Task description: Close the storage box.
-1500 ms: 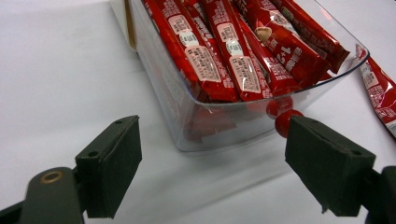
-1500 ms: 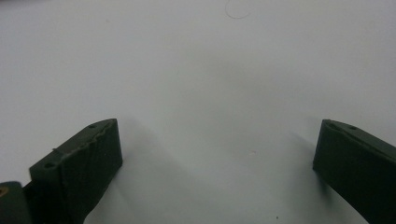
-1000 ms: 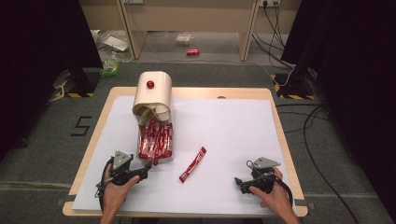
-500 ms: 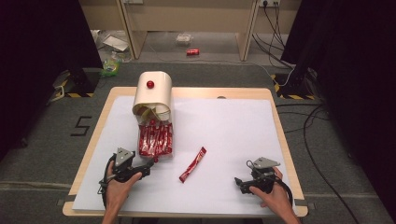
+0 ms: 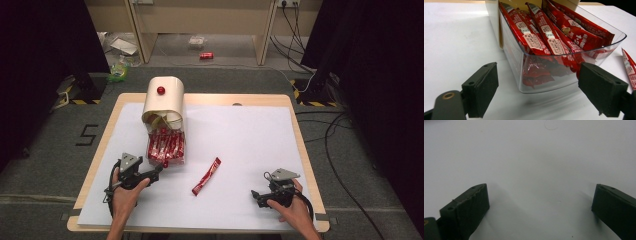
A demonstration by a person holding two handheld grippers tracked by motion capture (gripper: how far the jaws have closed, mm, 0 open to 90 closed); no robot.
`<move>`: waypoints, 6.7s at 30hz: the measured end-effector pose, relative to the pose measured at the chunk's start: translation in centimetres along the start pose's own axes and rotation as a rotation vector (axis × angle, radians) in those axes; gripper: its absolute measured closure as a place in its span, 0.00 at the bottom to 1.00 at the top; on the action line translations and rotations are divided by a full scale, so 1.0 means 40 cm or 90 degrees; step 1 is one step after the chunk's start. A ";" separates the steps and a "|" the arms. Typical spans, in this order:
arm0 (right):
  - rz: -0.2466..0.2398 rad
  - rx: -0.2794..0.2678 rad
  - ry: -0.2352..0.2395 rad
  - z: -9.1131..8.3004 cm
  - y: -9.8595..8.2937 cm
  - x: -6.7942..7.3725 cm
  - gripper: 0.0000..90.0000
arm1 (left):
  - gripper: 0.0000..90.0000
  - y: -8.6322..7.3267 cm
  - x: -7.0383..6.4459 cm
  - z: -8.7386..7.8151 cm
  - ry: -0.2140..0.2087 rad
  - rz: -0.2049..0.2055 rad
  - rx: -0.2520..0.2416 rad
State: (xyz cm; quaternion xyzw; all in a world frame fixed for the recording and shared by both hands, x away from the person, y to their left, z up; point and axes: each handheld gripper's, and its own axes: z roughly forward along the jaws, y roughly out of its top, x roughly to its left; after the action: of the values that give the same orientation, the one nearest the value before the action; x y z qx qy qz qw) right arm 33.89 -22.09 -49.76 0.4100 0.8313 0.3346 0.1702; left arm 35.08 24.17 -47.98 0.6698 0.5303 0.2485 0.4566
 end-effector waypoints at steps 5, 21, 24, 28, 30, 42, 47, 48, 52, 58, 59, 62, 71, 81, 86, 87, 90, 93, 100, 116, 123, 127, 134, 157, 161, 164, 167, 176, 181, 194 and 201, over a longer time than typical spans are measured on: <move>-0.001 0.000 0.000 0.000 0.000 0.000 0.02 | 0.18 0.009 0.002 0.012 0.006 -0.004 0.000; 0.000 0.000 0.000 0.000 0.000 0.000 0.02 | 0.18 0.037 0.014 0.050 0.018 -0.017 -0.002; 0.000 0.000 0.000 0.000 0.000 0.000 0.02 | 0.18 0.042 0.017 0.056 0.018 -0.013 -0.001; -0.001 0.000 0.000 0.000 0.000 0.000 0.02 | 0.18 0.050 0.018 0.064 0.020 -0.012 -0.004; 0.000 0.000 0.000 0.000 0.000 0.000 0.02 | 0.18 0.054 0.018 0.065 0.019 -0.010 -0.005; 0.000 0.000 0.000 0.000 0.000 0.000 0.02 | 0.17 0.065 0.027 0.080 0.013 -0.024 -0.013; 0.000 0.000 0.000 0.000 0.000 0.000 0.02 | 0.18 0.068 0.029 0.086 0.015 -0.024 -0.014; 0.000 0.000 0.001 0.000 0.000 0.000 0.02 | 0.17 0.068 0.030 0.088 0.014 -0.026 -0.015; 0.000 0.000 0.000 0.000 0.000 0.000 0.02 | 0.18 0.070 0.031 0.091 0.016 -0.024 -0.015; 0.000 0.000 0.000 0.000 0.000 0.000 0.02 | 0.17 0.074 0.035 0.099 0.020 -0.025 -0.016; 0.000 0.000 0.001 0.000 0.000 0.000 0.02 | 0.17 0.075 0.036 0.101 0.020 -0.026 -0.016; 0.000 0.000 0.000 0.000 0.000 0.000 0.02 | 0.17 0.077 0.036 0.104 0.022 -0.028 -0.016; 0.000 0.000 0.000 0.000 0.000 0.000 0.02 | 0.18 0.074 0.045 0.123 0.033 -0.031 -0.009; 0.000 0.000 0.000 0.000 0.000 0.000 0.02 | 0.18 0.079 0.053 0.140 0.036 -0.044 -0.010; 0.000 0.000 0.000 0.000 0.000 0.000 0.02 | 0.17 0.084 0.059 0.151 0.038 -0.049 -0.009; 0.000 0.000 0.001 0.000 0.000 0.000 0.02 | 0.16 0.084 0.060 0.151 0.036 -0.048 -0.008; 0.000 0.000 0.000 0.000 0.000 0.000 0.02 | 0.16 0.084 0.061 0.151 0.035 -0.050 -0.008; 0.000 0.000 0.000 0.000 0.000 0.000 0.02 | 0.16 0.084 0.062 0.152 0.035 -0.050 -0.008; 0.000 0.000 0.000 0.000 0.000 0.000 0.02 | 0.16 0.075 0.063 0.154 0.038 -0.051 -0.002; 0.001 0.000 0.000 0.000 0.000 0.000 0.02 | 0.22 0.068 0.060 0.139 0.029 -0.048 -0.009; 0.000 0.000 0.001 0.000 0.000 0.000 0.02 | 0.22 0.063 0.065 0.128 0.029 -0.050 -0.007; 0.000 0.000 0.001 0.000 0.000 0.000 0.02 | 0.22 0.061 0.063 0.125 0.026 -0.049 -0.002; 0.001 0.000 0.001 0.000 0.000 0.000 0.02 | 0.22 0.056 0.060 0.115 0.019 -0.054 -0.006; 0.000 0.000 0.001 0.000 0.000 0.000 0.02 | 0.22 0.039 0.036 0.070 0.005 -0.036 0.000; 0.000 0.000 0.001 0.000 0.000 0.000 0.02 | 0.22 0.037 0.029 0.062 -0.005 -0.037 -0.001; 0.001 0.000 0.001 0.000 0.000 0.000 0.02 | 0.22 0.036 0.015 0.058 -0.011 -0.032 -0.003; 0.000 0.000 0.001 0.000 0.000 0.000 0.02 | 0.22 0.035 0.000 0.053 -0.018 -0.023 -0.003; 0.000 0.000 0.000 0.000 0.000 0.000 0.02 | 0.22 0.023 -0.035 0.035 -0.037 -0.007 -0.001; 0.001 0.000 0.001 0.000 0.000 0.000 0.02 | 0.22 0.017 -0.049 0.028 -0.044 0.000 0.001; 0.001 0.000 0.000 0.000 0.000 0.000 0.02 | 0.22 -0.013 -0.079 0.002 -0.059 0.018 0.010; 0.000 0.000 0.001 0.000 0.000 0.000 0.02 | 0.22 -0.045 -0.074 -0.027 -0.062 0.006 0.017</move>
State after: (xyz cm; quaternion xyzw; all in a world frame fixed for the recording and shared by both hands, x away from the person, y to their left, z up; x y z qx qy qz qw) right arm 33.90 -22.09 -49.76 0.4098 0.8313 0.3349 0.1699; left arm 32.39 21.83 -48.62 0.6895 0.5078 0.2106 0.4715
